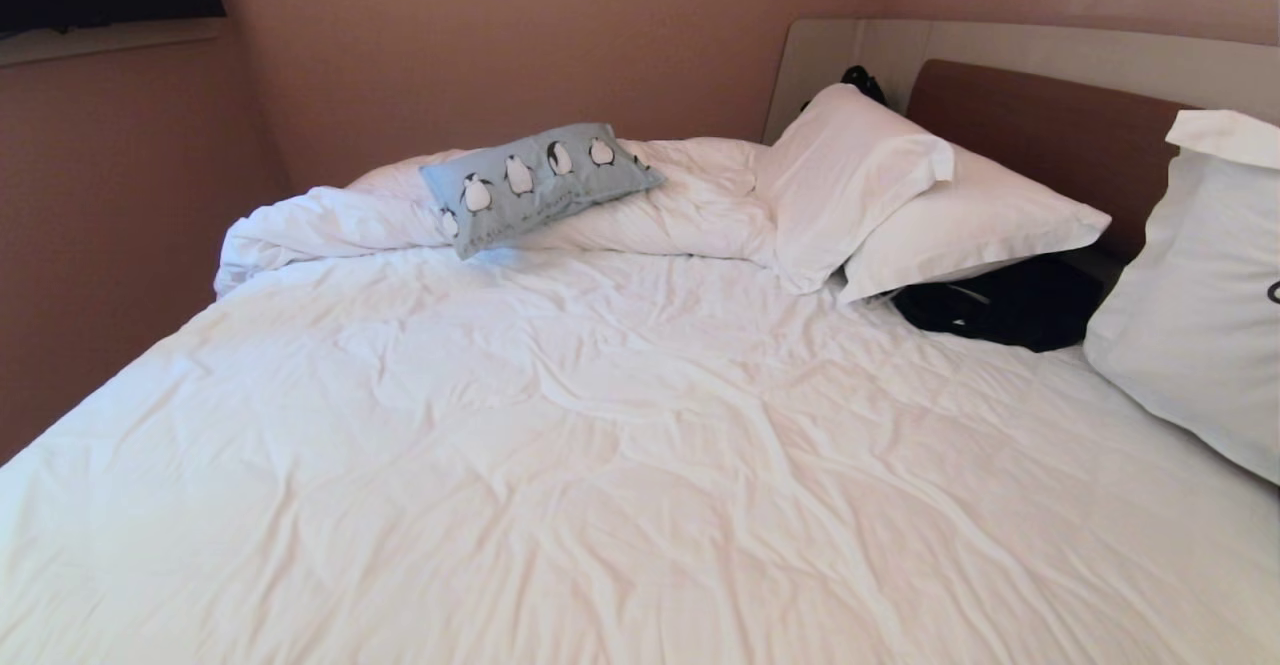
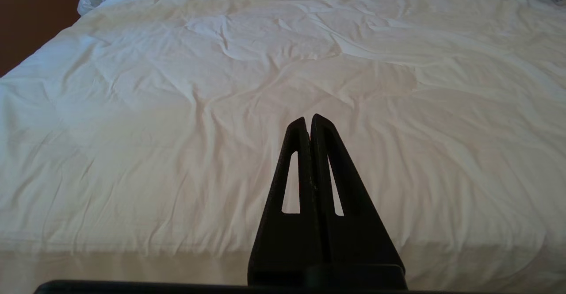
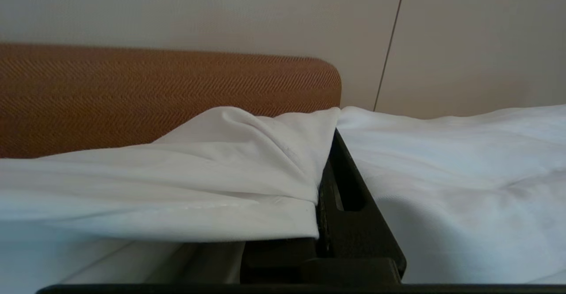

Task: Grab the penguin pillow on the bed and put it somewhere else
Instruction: Place the pillow at the bedside

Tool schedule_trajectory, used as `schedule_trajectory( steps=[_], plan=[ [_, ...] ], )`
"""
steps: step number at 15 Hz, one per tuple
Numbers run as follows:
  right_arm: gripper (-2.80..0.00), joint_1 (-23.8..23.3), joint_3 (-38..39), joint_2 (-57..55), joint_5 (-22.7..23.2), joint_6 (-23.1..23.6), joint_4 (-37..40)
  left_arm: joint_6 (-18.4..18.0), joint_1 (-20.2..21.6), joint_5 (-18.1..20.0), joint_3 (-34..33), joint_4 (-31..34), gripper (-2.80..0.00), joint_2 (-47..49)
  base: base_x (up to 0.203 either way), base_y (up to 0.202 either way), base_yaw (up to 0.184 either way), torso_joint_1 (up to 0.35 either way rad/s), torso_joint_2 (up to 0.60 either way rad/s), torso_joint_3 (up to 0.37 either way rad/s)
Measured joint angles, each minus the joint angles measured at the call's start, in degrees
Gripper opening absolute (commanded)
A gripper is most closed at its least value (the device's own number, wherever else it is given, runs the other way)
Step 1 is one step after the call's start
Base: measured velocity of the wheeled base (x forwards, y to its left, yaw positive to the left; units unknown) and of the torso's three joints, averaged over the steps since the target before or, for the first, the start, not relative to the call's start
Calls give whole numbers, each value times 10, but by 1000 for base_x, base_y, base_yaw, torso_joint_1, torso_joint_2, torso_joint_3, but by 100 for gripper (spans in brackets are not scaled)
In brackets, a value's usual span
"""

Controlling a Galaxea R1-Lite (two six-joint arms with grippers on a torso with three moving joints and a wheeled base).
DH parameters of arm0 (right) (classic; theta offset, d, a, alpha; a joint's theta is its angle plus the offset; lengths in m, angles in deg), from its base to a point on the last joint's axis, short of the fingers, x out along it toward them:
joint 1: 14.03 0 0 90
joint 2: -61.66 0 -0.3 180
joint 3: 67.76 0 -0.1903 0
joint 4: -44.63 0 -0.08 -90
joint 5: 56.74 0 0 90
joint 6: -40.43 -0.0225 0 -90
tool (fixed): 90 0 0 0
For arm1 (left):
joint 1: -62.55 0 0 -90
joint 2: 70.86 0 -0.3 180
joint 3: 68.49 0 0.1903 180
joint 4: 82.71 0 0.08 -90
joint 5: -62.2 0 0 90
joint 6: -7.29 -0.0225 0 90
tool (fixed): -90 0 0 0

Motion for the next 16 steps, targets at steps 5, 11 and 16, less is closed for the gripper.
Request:
schedule_trajectory(
  steps=[5,11,16],
  plan=[
    [-280,36,0,-31,9,3,-1,0,0,0,0,0,-280,0,0,0,0,0,0,0],
    [-280,70,-1,-42,9,3,-20,0,0,0,0,0,-280,0,0,0,0,0,0,0],
    [-280,72,-5,-9,8,3,-19,0,0,0,0,0,-280,0,0,0,0,0,0,0]
  ],
)
